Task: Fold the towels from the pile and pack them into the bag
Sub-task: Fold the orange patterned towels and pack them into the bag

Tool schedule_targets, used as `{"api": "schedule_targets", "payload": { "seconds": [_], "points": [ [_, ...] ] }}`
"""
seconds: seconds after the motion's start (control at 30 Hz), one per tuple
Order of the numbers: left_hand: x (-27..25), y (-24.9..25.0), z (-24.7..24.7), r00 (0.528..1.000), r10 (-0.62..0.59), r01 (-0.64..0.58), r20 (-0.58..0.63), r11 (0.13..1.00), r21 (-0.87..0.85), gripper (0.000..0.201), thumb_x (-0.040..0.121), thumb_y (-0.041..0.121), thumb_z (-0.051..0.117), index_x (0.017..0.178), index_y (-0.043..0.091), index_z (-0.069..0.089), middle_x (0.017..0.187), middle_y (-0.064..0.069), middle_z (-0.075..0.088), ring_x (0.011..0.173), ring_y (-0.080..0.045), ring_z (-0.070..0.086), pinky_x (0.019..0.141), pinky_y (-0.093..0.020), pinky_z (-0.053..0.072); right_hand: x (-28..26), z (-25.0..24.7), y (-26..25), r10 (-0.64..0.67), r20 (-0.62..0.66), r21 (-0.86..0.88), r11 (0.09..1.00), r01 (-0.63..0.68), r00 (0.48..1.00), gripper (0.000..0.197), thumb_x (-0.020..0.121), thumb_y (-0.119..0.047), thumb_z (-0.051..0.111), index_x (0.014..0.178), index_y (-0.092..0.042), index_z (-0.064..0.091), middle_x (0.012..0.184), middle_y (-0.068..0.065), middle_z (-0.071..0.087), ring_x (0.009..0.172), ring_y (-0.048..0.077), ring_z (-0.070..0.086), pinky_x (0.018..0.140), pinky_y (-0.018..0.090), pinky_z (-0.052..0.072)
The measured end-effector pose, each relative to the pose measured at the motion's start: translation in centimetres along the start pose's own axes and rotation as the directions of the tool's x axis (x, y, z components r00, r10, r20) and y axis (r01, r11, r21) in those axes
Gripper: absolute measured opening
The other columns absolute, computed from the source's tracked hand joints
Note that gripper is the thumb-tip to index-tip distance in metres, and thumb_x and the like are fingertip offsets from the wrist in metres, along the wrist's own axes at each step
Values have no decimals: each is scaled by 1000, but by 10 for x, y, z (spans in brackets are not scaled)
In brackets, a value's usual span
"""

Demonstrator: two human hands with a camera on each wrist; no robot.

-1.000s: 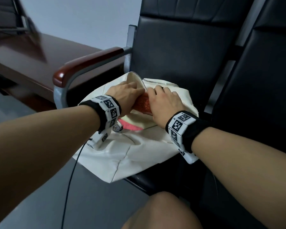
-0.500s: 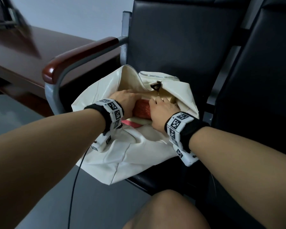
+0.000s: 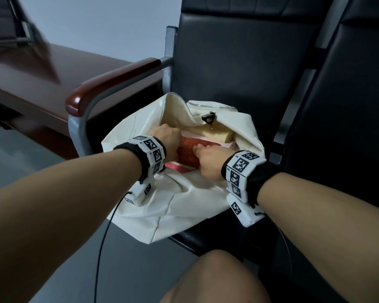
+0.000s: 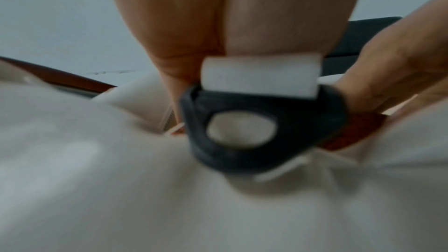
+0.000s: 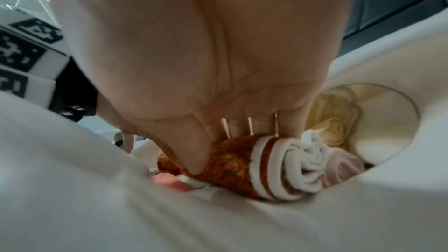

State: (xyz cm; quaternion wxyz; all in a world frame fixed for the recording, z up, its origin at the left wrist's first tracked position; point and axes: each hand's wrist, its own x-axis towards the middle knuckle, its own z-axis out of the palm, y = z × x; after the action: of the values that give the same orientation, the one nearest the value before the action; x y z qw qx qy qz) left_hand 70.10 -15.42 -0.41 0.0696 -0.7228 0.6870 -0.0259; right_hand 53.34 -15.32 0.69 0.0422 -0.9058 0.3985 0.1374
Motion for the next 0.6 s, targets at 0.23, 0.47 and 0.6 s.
{"api": "schedule_targets", "payload": {
  "seconds": [0.23, 0.47, 0.6],
  "points": [
    [3, 1, 8, 994, 52, -50, 94, 999, -22, 19, 87, 33, 63, 100, 24, 74, 81, 0, 63, 82, -25, 64, 68, -32, 50, 10, 10, 7, -2, 170, 88, 996, -13, 985, 67, 109, -34, 33, 161, -10, -1, 169, 7, -6, 156, 28, 4, 124, 44, 8],
    [0, 8, 10, 990, 2, 8, 139, 997, -76, 37, 95, 47, 49, 87, 18, 69, 80, -3, 62, 79, -24, 63, 71, -34, 52, 11, 14, 4, 11, 180, 118, 992, -33, 984, 69, 108, -38, 34, 161, -10, -1, 169, 7, -8, 156, 27, 2, 125, 48, 9],
    [1, 8, 13, 990, -42, 60, 131, 988, -140, 35, 100, 45, 49, 102, 15, 66, 92, -3, 59, 90, -25, 60, 78, -34, 46, 10, 15, 3, 18, 174, 121, 992, -39, 985, 68, 108, -37, 35, 161, -10, 2, 169, 7, -5, 156, 28, 5, 124, 51, 12]
  ]
}}
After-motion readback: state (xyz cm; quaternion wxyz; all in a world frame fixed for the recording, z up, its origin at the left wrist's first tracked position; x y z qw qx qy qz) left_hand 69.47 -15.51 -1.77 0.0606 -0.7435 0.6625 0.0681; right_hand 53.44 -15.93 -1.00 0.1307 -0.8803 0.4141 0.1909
